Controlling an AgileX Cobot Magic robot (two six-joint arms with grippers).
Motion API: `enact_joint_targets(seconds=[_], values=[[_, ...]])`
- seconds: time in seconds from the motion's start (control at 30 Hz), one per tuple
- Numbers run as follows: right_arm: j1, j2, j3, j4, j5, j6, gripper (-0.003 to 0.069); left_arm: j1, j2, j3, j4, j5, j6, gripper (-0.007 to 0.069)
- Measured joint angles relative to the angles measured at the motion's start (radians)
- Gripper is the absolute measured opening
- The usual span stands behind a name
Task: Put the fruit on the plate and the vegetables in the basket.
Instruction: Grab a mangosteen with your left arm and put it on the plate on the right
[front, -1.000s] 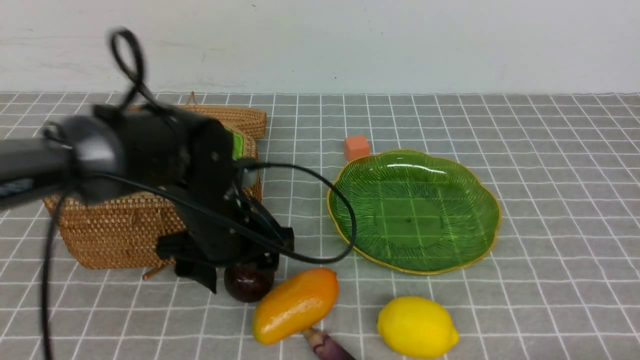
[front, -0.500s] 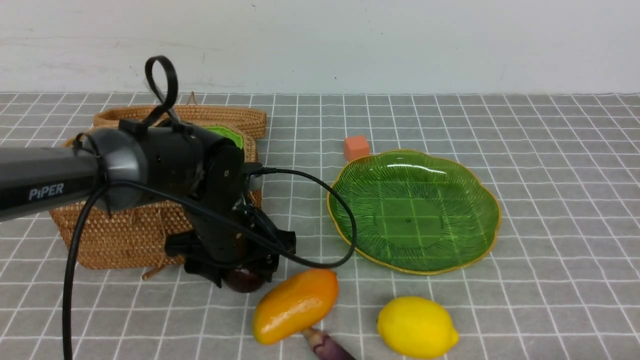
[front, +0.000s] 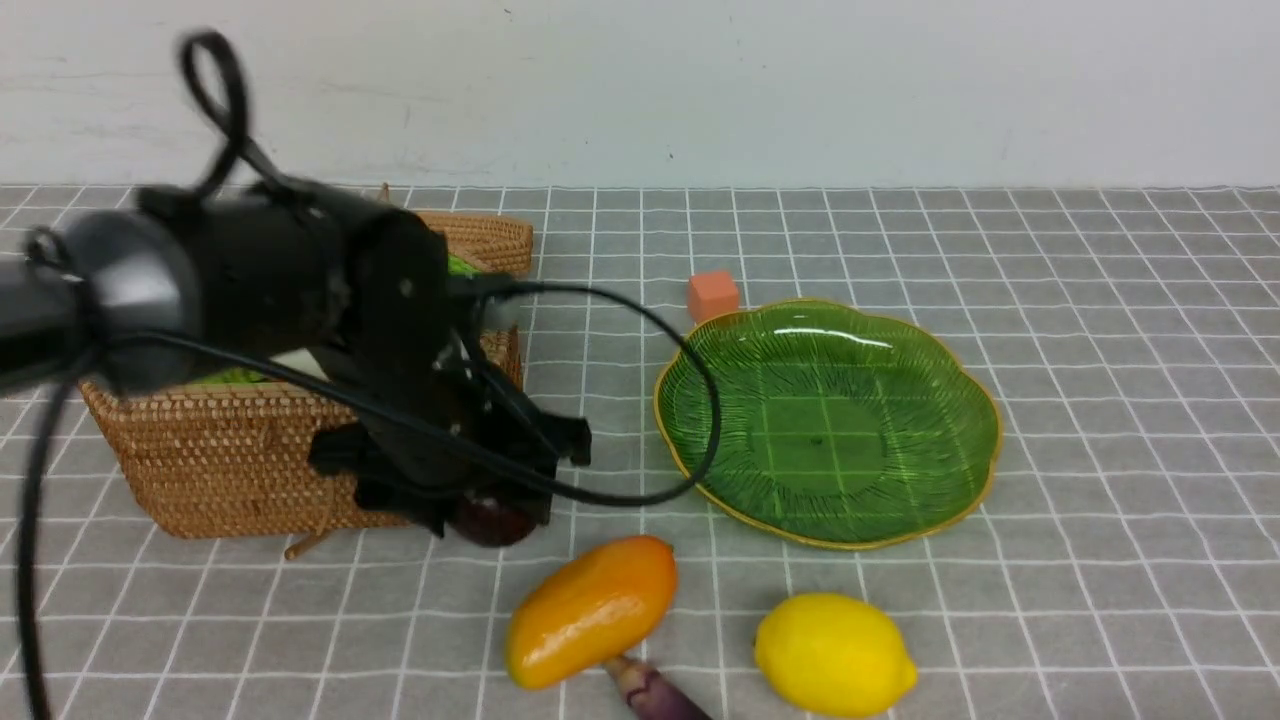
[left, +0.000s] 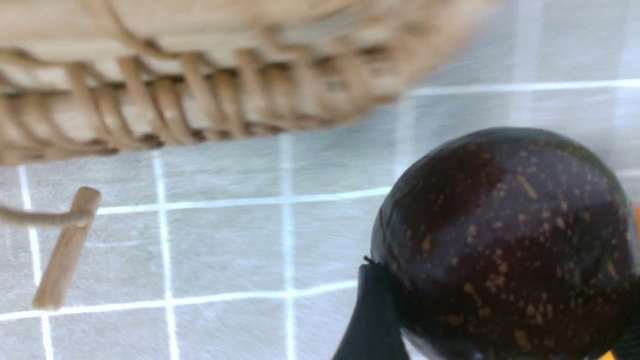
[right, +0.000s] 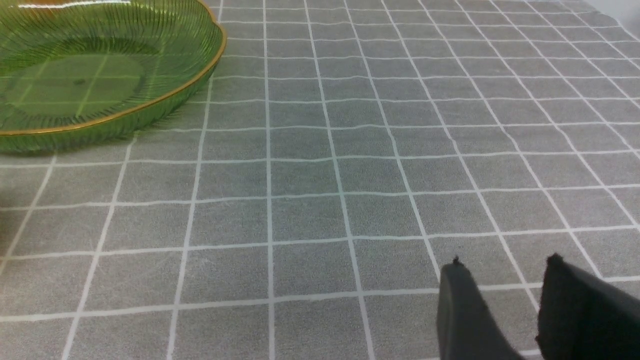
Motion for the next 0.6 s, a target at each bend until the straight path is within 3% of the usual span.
enact_joint_targets(seconds=[0.23,0.47,0.6], values=[[0.000,0.000,0.000,0.000,0.000,0.000,0.0241,-0.009,0.018,-0.165,-0.268,0.017,0.182,0.0528],[0.000,0.000,0.000,0.000,0.000,0.000,0.0241,-0.102,0.179,-0.349,-0.293,-0.087,0.206,0.0528],[0.000,0.000,0.000,0.000,0.000,0.000,0.0241,-0.155,0.361,-0.512,-0.234,-0.105,0.138,0.0528]])
